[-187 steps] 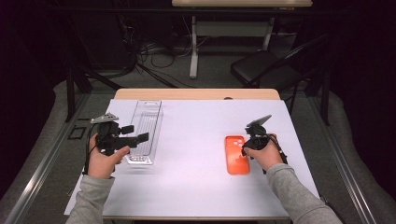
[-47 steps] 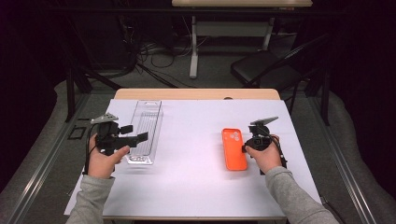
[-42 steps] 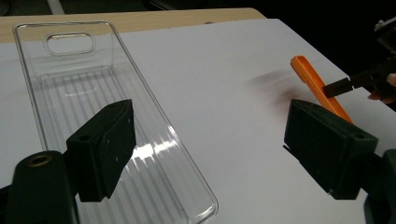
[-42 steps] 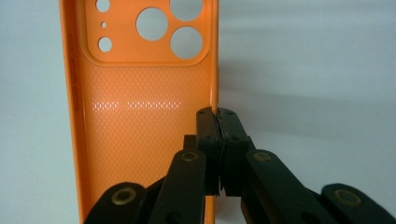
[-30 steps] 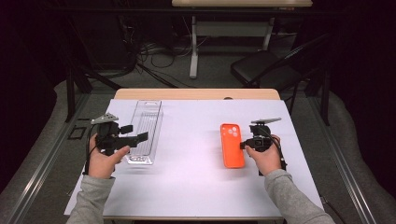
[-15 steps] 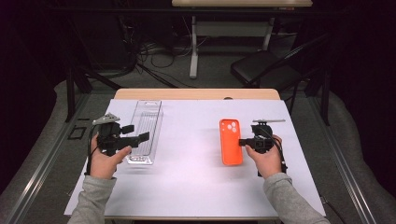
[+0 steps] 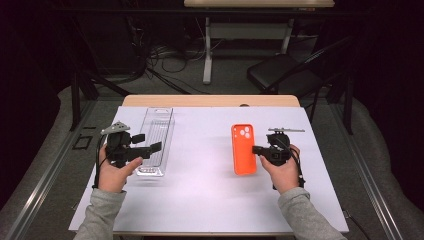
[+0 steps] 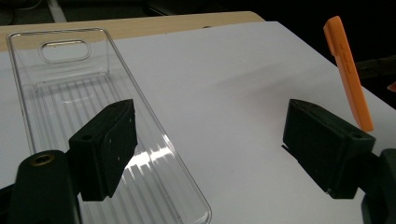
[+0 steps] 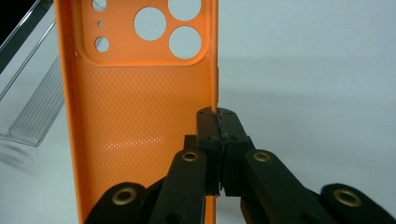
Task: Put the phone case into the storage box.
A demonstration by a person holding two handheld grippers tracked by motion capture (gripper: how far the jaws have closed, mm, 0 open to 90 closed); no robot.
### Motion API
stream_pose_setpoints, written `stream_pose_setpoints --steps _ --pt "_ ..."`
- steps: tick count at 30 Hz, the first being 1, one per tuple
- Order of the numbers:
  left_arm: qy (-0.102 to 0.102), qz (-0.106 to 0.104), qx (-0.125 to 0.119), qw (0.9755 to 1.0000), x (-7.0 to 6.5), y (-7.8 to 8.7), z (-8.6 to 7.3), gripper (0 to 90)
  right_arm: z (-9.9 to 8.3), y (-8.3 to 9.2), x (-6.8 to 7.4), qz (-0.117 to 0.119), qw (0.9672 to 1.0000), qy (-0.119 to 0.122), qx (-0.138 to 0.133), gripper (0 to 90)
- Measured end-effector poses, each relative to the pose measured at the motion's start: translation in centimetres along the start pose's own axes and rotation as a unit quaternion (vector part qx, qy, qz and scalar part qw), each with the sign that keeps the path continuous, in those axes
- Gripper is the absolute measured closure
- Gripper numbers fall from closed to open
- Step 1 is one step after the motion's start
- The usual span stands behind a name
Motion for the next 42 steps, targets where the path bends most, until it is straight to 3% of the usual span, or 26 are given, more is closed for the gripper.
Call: stream_pose_setpoints --steps 13,32,42 --pt "-0.005 -0.005 -0.007 1.0000 -0.9 -0.3 0.1 18.3 0.9 0.3 1.5 0.017 0.9987 0.016 -0.044 88.9" --pt "-0.013 -0.013 -0.007 0.9998 -2.1 -1.1 -0.2 19.0 1.3 0.5 3.4 0.031 0.9953 0.032 -0.086 88.9" --pt "-0.020 -0.021 -0.009 0.9995 -3.5 -1.2 0.1 20.5 1.1 0.7 4.4 0.037 0.9930 0.044 -0.104 88.9"
Point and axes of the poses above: each handheld gripper's, and its own axes: y roughly backward along the jaws, z roughly out of its top, x roughly to its left, the point moved 7 cm from there along -y, roughly forward along the jaws, and after that the axes turned 8 degrees about -x, right-handed, at the moved point
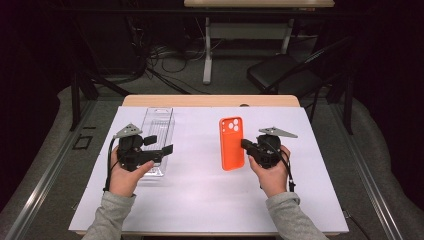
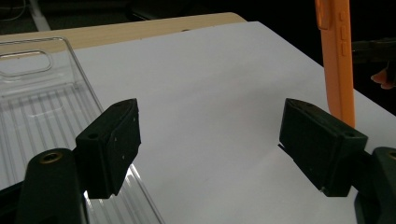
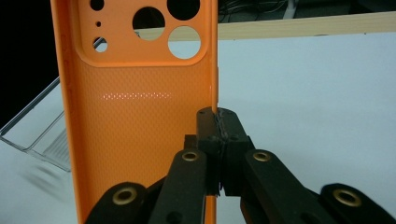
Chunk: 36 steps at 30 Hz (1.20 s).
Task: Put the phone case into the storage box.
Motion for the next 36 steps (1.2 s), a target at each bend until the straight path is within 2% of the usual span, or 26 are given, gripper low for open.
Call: stream_pose_setpoints --steps 14,19,23,28,36 --pt "-0.021 -0.022 -0.001 0.9995 -2.9 -0.7 1.5 20.5 0.3 0.1 0.8 0.002 0.9999 0.000 -0.013 88.9" --pt "-0.001 -0.053 -0.012 0.9985 -4.2 -1.8 2.1 22.6 0.5 -0.1 1.2 0.004 0.9998 -0.006 -0.017 88.9" --pt "-0.004 -0.066 -0.008 0.9978 -5.3 -2.7 2.1 24.6 0.5 -0.2 1.4 0.005 0.9998 -0.008 -0.018 88.9" --pt "-0.006 -0.072 0.004 0.9974 -5.7 -3.4 1.8 26.1 0.5 -0.3 1.7 0.001 0.9997 -0.005 -0.022 88.9" --pt "-0.001 -0.079 0.002 0.9969 -6.2 -3.7 1.8 26.6 0.3 -0.2 2.0 -0.001 0.9996 0.007 -0.029 88.9"
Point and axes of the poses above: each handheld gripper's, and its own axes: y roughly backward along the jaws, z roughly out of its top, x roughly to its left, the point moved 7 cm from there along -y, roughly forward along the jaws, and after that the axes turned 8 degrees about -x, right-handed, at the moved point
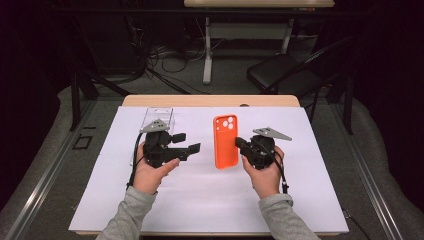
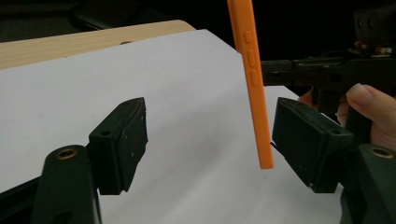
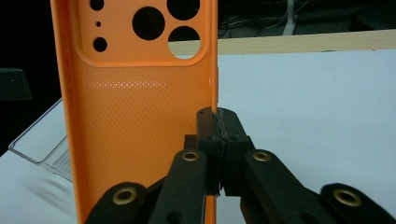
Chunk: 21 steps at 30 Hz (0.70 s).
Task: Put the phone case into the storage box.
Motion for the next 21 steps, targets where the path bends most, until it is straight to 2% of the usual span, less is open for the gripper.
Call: stream_pose_setpoints --steps 6,12,15,21 --pt "0.002 -0.008 -0.005 1.0000 -0.3 -0.2 -0.5 29.3 -0.4 0.0 0.4 0.002 1.0000 0.009 0.001 88.9" --pt "-0.002 -0.017 0.006 0.9998 -0.9 -0.9 -1.2 32.0 -1.3 -0.2 1.0 0.002 0.9997 0.022 0.006 88.9" --pt "0.004 -0.020 0.014 0.9997 -1.1 -1.1 -1.5 32.5 -1.6 -0.3 1.2 0.002 0.9995 0.030 0.008 88.9" --pt "0.005 -0.022 0.018 0.9996 -1.3 -1.3 -1.8 39.1 -1.9 -0.4 1.5 0.002 0.9993 0.036 0.008 88.9"
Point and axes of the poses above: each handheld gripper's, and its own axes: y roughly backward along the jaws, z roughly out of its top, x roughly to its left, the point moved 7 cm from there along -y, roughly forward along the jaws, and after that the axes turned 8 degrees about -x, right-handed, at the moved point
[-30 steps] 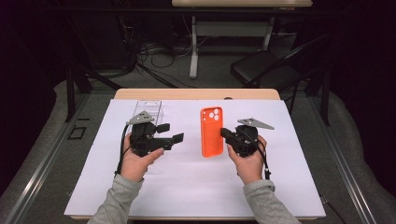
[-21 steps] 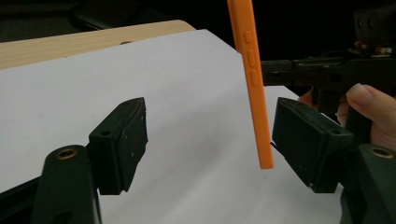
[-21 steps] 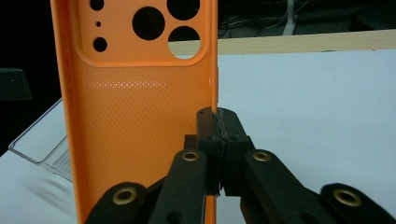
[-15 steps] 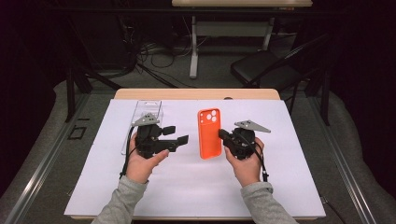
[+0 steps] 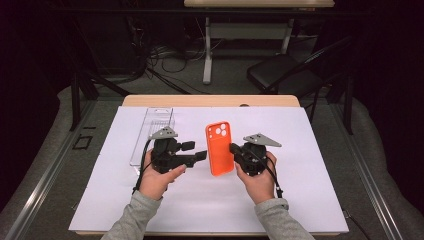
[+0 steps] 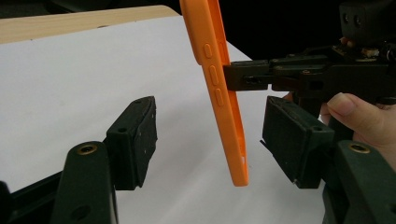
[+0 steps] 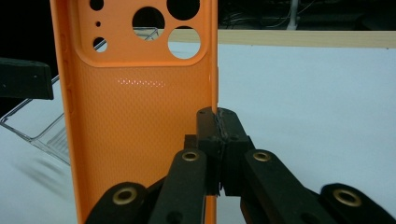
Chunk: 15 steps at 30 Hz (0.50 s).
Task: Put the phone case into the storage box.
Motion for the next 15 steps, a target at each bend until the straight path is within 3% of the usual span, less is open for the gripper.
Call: stream_pose_setpoints --steps 4,15 --pt "0.000 -0.001 -0.002 1.0000 -0.13 -0.29 -0.26 42.7 -0.06 0.07 0.13 0.002 1.0000 0.003 0.001 88.9" --pt "0.033 -0.012 0.002 0.9994 -0.13 -0.74 -1.02 53.6 -0.25 0.12 0.71 0.011 0.9999 0.004 0.003 88.9"
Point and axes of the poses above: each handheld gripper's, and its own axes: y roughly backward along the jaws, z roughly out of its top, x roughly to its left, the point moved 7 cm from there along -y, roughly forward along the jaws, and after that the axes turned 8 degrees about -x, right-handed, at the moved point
